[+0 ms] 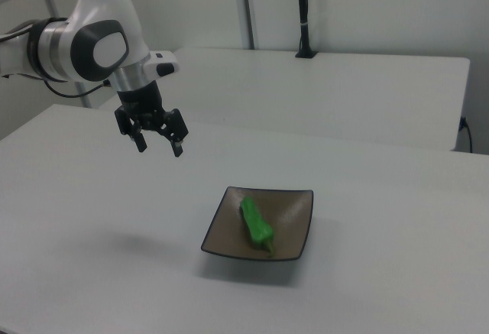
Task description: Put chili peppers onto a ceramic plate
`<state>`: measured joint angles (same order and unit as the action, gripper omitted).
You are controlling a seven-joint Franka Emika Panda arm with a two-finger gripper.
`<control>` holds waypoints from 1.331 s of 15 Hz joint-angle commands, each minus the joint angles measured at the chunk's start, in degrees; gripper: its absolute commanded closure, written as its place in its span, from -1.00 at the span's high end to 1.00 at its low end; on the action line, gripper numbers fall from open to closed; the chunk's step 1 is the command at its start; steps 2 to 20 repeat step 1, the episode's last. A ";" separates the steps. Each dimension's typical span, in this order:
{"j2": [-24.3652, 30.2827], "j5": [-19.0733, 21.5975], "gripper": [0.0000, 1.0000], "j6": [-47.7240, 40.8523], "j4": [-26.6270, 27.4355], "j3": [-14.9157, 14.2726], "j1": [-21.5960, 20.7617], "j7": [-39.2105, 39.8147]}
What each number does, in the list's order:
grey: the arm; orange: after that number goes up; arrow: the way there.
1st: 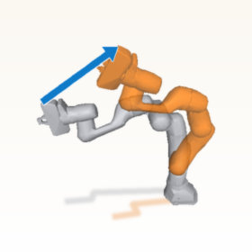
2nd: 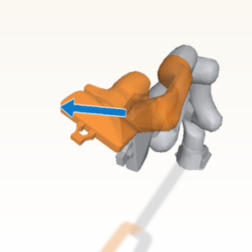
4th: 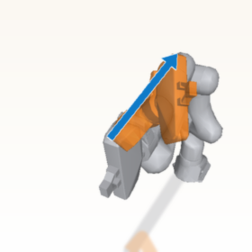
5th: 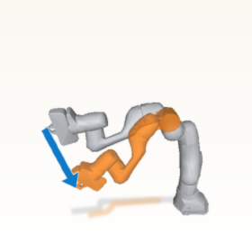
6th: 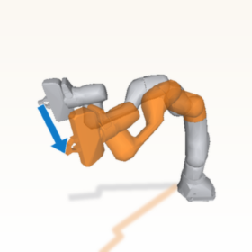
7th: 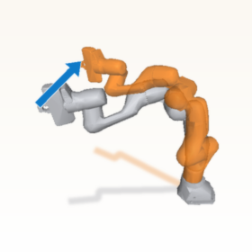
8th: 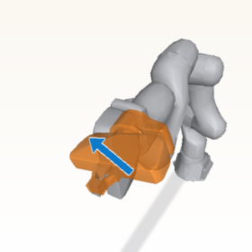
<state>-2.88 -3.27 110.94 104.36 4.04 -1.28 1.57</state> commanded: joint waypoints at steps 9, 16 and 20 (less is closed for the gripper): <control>1.57 -0.69 1.00 -0.80 1.37 -1.49 -1.36 0.62; 1.57 -0.69 1.00 -0.80 1.37 -1.49 -1.36 0.62; 1.57 -0.69 1.00 -0.80 1.37 -1.49 -1.36 0.62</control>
